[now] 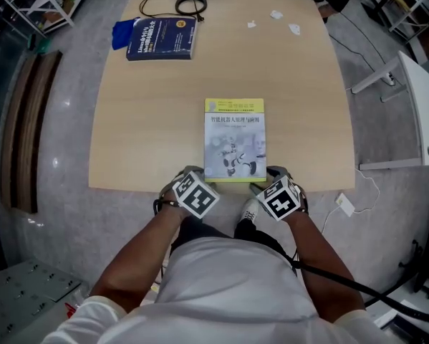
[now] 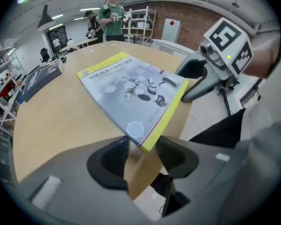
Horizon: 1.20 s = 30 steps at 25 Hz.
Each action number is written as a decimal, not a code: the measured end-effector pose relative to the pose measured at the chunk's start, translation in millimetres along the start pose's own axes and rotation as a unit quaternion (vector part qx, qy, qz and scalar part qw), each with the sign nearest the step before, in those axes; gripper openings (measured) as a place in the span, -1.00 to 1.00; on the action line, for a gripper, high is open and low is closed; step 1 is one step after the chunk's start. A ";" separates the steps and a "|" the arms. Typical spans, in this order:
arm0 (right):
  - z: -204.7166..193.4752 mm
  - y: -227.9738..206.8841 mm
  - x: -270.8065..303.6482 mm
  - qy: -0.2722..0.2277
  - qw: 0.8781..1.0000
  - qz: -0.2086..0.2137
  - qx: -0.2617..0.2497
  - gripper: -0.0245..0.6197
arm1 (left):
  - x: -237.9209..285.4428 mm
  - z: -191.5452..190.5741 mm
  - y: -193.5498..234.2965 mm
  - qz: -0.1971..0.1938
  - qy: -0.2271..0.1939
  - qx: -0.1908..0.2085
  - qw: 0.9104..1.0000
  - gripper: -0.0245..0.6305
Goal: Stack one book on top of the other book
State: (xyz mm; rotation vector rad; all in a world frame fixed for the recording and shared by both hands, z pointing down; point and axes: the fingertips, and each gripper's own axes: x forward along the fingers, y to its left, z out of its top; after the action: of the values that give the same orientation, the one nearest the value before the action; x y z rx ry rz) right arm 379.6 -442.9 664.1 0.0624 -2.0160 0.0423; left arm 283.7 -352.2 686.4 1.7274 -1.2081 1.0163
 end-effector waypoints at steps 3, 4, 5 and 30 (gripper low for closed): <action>-0.5 0.7 -0.2 0.012 1.000 -0.007 0.009 -0.11 | -2.8 1.2 0.2 -0.009 -0.001 -0.015 1.000 -0.30; -0.4 0.9 -0.3 0.016 1.000 -0.008 0.011 -0.12 | -4.0 2.0 0.4 -0.013 -0.002 -0.021 1.000 -0.31; 0.0 1.2 -0.3 0.019 1.000 -0.009 0.012 -0.14 | -4.8 2.4 0.8 -0.016 -0.001 -0.026 1.000 -0.32; -14.0 -16.6 -16.8 -0.024 0.999 0.017 0.027 -0.15 | -3.4 -15.8 -5.6 0.021 -0.022 -0.076 0.997 -0.33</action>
State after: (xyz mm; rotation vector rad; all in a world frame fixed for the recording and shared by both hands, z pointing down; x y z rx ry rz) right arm 400.5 -458.2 655.0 0.0628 -2.0640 0.1175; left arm 285.5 -335.3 688.4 1.6196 -1.3206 0.8905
